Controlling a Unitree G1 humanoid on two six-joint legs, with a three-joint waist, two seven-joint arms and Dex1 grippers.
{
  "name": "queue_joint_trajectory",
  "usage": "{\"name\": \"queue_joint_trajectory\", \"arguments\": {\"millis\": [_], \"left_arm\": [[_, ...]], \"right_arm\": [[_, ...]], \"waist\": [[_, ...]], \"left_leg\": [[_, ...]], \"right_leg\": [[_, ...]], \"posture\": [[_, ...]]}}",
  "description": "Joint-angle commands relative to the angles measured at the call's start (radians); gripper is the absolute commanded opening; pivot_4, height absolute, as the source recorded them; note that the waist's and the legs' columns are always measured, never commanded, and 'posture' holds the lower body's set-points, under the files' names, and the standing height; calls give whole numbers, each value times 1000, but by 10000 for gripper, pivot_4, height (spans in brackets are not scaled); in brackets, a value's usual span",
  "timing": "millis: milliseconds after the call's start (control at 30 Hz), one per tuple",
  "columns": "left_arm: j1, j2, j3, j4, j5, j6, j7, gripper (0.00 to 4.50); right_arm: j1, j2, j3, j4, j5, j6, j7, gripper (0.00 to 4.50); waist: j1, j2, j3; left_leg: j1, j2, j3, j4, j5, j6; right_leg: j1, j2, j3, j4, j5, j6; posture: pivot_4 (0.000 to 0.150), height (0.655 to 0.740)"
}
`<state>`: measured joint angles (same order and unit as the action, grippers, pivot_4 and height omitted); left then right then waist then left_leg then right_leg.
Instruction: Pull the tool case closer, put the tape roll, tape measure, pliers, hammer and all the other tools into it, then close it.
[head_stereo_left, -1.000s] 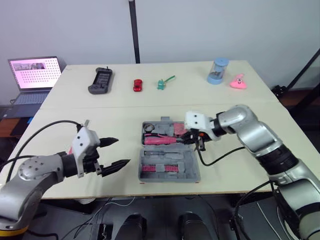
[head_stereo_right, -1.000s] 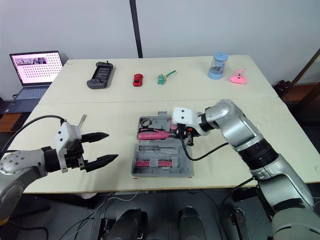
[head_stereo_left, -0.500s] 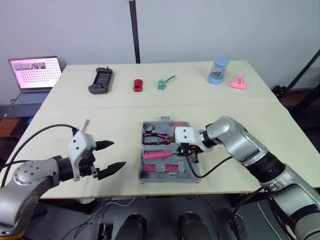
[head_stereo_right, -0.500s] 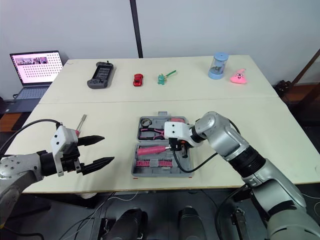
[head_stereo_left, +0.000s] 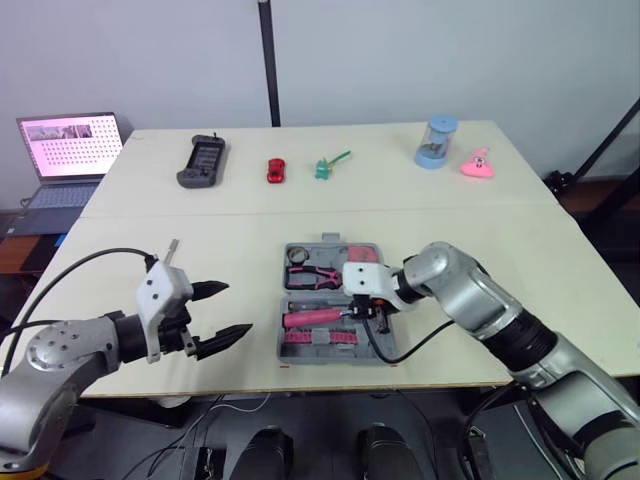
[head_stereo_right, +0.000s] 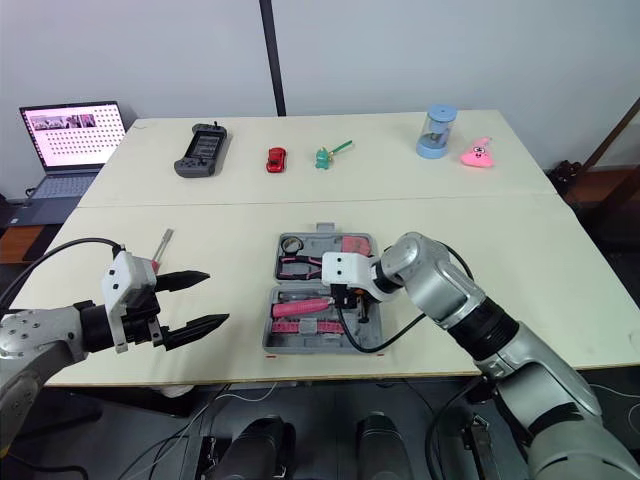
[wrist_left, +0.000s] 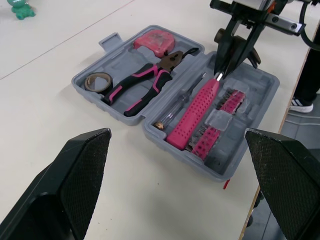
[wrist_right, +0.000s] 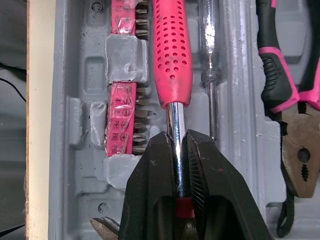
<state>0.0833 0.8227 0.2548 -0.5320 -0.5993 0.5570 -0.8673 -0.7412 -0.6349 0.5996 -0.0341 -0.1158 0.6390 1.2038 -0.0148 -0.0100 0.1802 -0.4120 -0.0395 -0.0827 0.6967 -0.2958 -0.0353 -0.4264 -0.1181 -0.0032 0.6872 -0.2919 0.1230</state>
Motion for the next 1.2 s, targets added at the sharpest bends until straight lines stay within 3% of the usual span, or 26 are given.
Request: {"name": "queue_joint_trajectory", "arguments": {"millis": [33, 367, 600, 967, 1067, 1200], "left_arm": [[-4, 12, 23, -29, 0, -12, 0, 45000], [-30, 4, 8, -21, 14, -24, 8, 45000], [-50, -2, -9, -16, 23, -26, 6, 45000], [-69, -19, -38, 9, 33, -50, 1, 45000], [-71, -23, -48, 16, 39, -57, -1, 45000], [-70, -23, -49, 15, 39, -59, -3, 45000]], "right_arm": [[2, 10, 3, 0, -22, -20, -15, 245], [14, 26, -14, 3, -17, -4, -28, 245], [5, 9, -51, -33, 3, 4, -33, 31019], [130, 61, -289, -68, 214, -167, -63, 31019], [131, 90, -263, -12, 205, -189, -70, 22340], [128, 124, -238, 55, 184, -214, -94, 2932]], "waist": [[0, 0, 0], [-2, 0, 0], [-1, 0, 0], [1, 0, 0], [-4, 0, 0], [-2, 0, 0]], "left_leg": [[0, 0, 0, 0, 0, 0], [0, 0, 0, 0, 0, 0], [0, 0, 0, 0, 0, 0], [0, 0, 0, 0, 0, 0], [0, 0, 0, 0, 0, 0], [0, 0, 0, 0, 0, 0]], "right_leg": [[0, 0, 0, 0, 0, 0], [0, 0, 0, 0, 0, 0], [0, 0, 0, 0, 0, 0], [1, 0, 0, 0, 0, 0], [1, 1, 0, 0, 0, 0], [0, 1, 0, 0, 0, 0]], "posture": [[1500, 6753], [1500, 6753], [1500, 6753], [1500, 6753], [1500, 6753], [1500, 6753]]}}
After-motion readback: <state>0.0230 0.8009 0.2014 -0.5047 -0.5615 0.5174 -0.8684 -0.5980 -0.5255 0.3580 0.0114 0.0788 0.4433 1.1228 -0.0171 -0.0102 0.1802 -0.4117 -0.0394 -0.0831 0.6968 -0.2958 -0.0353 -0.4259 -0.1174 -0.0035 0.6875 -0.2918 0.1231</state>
